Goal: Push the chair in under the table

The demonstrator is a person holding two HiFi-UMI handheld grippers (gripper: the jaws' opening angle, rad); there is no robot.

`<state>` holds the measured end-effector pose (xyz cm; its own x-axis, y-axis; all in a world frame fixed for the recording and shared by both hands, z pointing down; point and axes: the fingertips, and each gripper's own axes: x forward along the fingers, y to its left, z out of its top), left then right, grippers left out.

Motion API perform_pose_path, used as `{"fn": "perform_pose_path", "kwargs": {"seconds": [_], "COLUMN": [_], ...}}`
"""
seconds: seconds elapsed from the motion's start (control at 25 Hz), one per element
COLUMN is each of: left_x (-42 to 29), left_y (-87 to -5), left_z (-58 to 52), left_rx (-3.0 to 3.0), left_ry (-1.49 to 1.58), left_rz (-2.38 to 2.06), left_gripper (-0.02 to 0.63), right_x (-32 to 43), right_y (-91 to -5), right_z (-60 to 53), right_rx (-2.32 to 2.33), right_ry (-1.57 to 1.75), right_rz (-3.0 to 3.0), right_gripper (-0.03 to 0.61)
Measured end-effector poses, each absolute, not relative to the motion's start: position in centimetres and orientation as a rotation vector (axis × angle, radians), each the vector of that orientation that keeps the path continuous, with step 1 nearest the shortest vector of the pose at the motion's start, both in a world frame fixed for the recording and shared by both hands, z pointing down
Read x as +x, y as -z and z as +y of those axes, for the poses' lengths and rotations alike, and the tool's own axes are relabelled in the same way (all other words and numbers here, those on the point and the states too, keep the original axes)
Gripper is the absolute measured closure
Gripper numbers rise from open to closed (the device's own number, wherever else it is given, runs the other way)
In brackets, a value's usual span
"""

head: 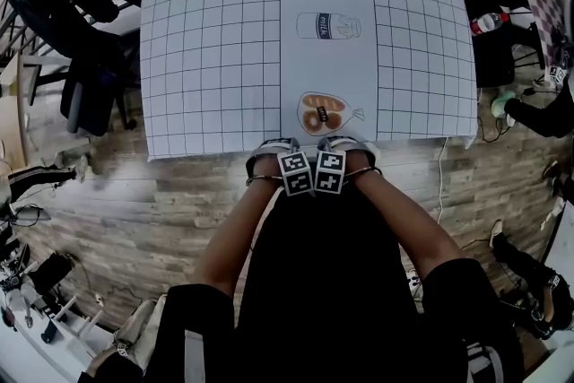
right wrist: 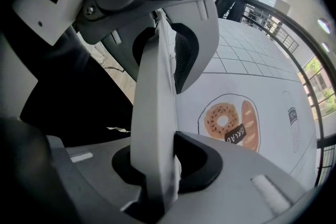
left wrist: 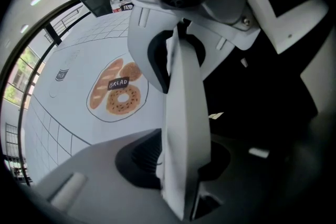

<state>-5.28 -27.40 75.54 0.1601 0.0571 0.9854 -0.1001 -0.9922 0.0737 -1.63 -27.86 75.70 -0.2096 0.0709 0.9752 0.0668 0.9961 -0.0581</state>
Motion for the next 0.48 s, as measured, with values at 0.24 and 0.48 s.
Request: {"fn": "perform_pose_path", "kwargs": {"seconds": [0.24,0.48], "left_x": [-5.2,-5.2], "left_y": [-75.5,-74.7], "left_z": [-27.3,-26.7], "left_rx": [2.312,2.329], "left_ry": [-1.954,-1.914], "left_rz": [-0.042,-0.087], "left_gripper": [0.485,0.472], "right_x": [-1.5,-0.6], "right_y": [-75.6,-75.3], "right_z": [-28.1,-27.8], "right_rx": [-0.1,-0.092], "right_ry": [-0.076,0.018], "right_rz": [-1.789,-1.761], "right_gripper": [0.41,0.418]}}
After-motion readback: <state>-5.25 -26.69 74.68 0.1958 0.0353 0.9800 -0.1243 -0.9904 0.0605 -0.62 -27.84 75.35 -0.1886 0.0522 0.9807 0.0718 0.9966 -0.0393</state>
